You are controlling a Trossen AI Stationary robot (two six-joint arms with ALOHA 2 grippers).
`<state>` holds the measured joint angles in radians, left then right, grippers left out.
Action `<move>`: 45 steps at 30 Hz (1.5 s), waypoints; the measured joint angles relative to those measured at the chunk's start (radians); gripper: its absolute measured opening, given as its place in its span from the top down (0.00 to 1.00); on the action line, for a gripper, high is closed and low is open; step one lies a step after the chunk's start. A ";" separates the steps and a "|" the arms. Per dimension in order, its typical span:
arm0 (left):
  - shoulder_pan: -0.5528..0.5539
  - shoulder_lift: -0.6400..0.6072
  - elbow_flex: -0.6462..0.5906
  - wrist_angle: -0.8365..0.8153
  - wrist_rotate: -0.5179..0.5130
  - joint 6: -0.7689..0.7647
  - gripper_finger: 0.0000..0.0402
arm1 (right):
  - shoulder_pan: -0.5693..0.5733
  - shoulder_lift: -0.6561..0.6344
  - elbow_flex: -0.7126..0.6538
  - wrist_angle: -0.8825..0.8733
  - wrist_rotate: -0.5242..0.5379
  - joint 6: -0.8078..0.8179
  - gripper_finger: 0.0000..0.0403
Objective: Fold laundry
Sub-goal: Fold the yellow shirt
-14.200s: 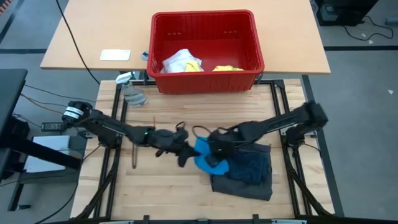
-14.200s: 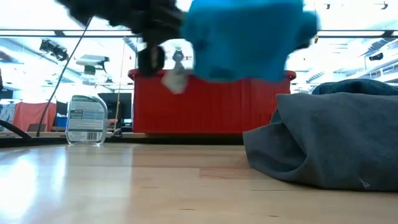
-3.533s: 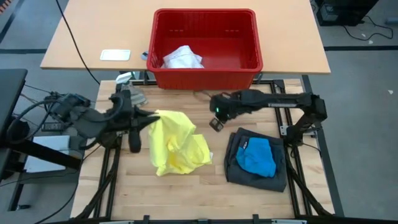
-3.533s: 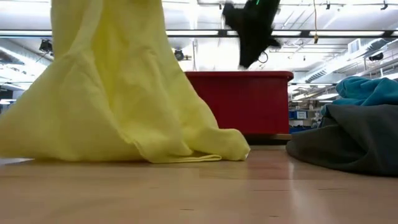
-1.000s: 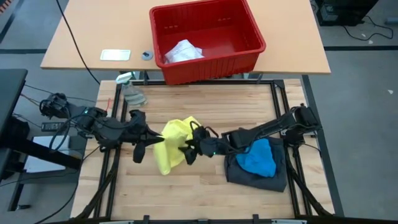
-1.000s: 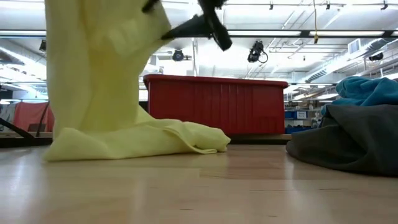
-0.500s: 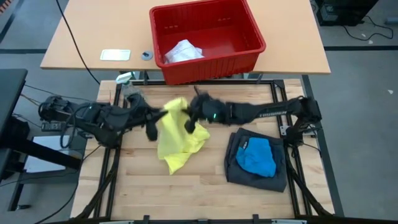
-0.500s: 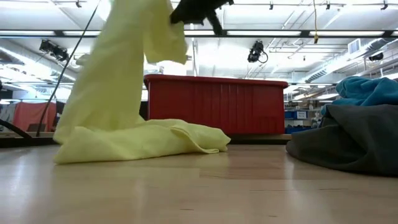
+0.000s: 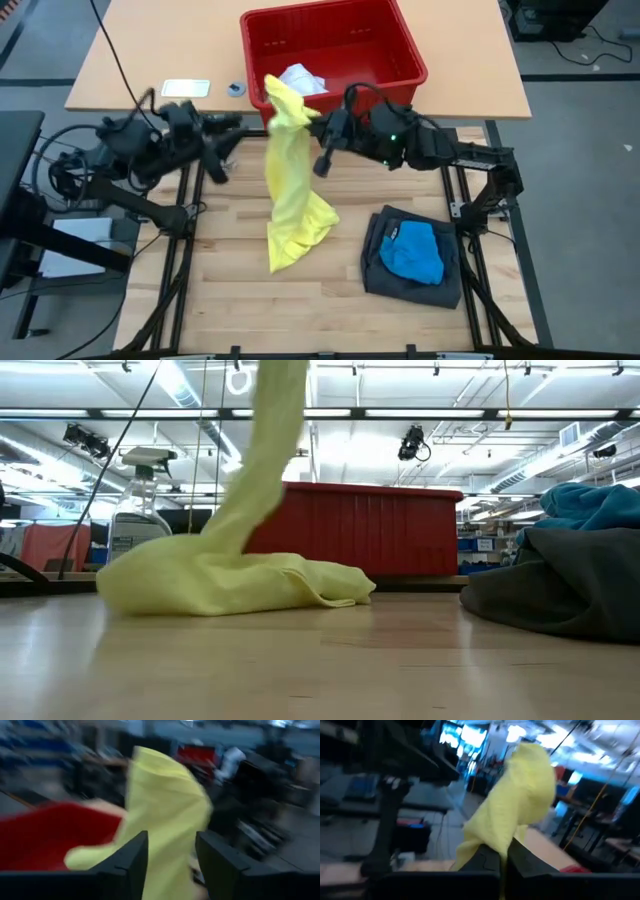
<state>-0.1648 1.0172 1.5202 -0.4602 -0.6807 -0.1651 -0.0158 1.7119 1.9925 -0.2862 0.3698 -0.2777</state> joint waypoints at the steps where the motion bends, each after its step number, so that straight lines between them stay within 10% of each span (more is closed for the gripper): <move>1: -0.018 0.000 0.014 -0.057 0.031 -0.041 0.56 | 0.012 0.000 0.001 -0.044 -0.012 0.031 0.99; 7: -0.136 0.003 -0.077 -0.252 0.104 -0.270 0.53 | 0.116 0.023 -0.073 -0.203 -0.218 0.183 0.99; 27: -0.147 0.005 -0.303 0.100 0.299 -0.206 0.53 | 0.230 0.015 -0.133 -0.186 -0.148 0.233 0.99; 38: -0.155 0.005 -0.246 0.028 0.320 -0.159 0.97 | 0.219 0.015 -0.133 -0.197 -0.068 0.375 0.78; 45: -0.234 0.005 -0.059 -0.344 0.848 -0.249 0.99 | 0.219 0.019 -0.133 -0.405 -0.214 0.649 0.54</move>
<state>-0.3986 1.0223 1.4613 -0.8046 0.1669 -0.4144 0.2036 1.7306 1.8591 -0.6916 0.1561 0.3718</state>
